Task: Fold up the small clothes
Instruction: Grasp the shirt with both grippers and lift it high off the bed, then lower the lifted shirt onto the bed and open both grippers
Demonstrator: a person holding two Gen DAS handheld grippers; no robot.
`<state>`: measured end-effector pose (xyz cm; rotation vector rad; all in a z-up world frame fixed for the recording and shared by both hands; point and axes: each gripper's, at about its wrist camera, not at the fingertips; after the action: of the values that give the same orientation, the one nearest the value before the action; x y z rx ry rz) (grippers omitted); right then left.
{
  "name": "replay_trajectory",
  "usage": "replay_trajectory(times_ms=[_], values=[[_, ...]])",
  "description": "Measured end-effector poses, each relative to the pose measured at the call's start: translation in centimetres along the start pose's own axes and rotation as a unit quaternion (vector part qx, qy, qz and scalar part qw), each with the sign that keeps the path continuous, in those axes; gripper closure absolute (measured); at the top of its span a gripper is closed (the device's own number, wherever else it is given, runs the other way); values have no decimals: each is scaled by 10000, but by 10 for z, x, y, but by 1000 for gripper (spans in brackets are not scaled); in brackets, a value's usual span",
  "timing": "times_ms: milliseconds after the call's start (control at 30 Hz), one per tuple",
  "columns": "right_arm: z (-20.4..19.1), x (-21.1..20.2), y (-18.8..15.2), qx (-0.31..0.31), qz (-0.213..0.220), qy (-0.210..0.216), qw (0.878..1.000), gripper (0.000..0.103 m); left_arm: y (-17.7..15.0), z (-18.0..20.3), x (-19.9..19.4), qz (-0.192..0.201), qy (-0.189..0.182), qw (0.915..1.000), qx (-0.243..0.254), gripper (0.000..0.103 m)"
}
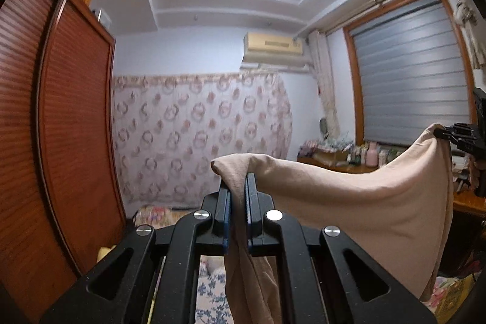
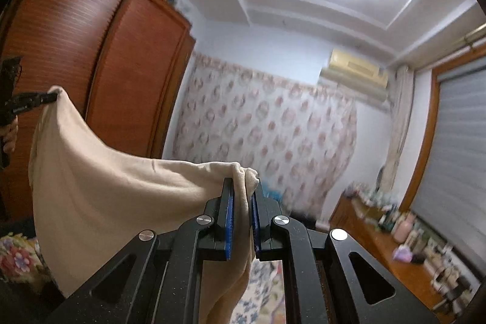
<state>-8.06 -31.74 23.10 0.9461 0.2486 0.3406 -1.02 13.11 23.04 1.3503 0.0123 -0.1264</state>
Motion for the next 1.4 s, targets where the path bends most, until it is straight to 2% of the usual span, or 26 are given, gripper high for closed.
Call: replay_trajectory(times_ms=[300, 433, 567, 633, 833, 900, 967, 1000, 1033, 1067, 1100, 1133, 1267, 1400], values=[[-31, 163, -93, 383, -928, 596, 9932, 93, -92, -37, 142, -938, 458, 9945, -101, 95], [-43, 240, -121, 512, -1428, 756, 9855, 93, -135, -50, 204, -1452, 600, 9875, -138, 95], [-52, 304, -129, 539, -1834, 871, 9777, 93, -164, -59, 249, -1809, 720, 9807, -169, 95], [-45, 333, -119, 572, -1973, 891, 9746, 93, -170, -64, 267, -1927, 770, 9781, -182, 95], [-29, 385, -113, 753, -2353, 1002, 9638, 93, -193, -75, 303, -2352, 812, 9683, -235, 95], [-29, 414, -116, 814, -2446, 1039, 9606, 93, -200, -78, 305, -2473, 816, 9650, -301, 88], [-31, 418, -125, 824, -2487, 1123, 9585, 87, -206, -78, 304, -2512, 867, 9638, -231, 82], [-32, 422, -128, 816, -2519, 1176, 9571, 86, -210, -77, 300, -2541, 832, 9634, -183, 75], [-32, 423, -134, 805, -2577, 1154, 9559, 80, -210, -78, 303, -2585, 792, 9626, -187, 71], [-32, 423, -134, 814, -2639, 1098, 9548, 74, -211, -78, 299, -2633, 757, 9615, -202, 60], [-34, 418, -141, 833, -2676, 1068, 9539, 62, -213, -78, 294, -2715, 702, 9596, -222, 58], [-33, 414, -144, 850, -2714, 1044, 9530, 57, -214, -78, 291, -2791, 692, 9575, -221, 57], [-36, 400, -150, 837, -2819, 951, 9511, 56, -222, -75, 274, -2982, 644, 9521, -224, 39], [-40, 368, -156, 894, -2887, 945, 9485, 55, -238, -69, 245, -3220, 502, 9448, -350, 34]])
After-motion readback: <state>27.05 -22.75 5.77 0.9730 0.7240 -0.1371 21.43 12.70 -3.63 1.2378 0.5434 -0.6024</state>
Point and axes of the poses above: each gripper's, at about its wrist camera, not at the fingertips, and x roughly the way its jaws point, z to its right, y to its top, and after that the axes turned 14 degrees about -x, right-handed
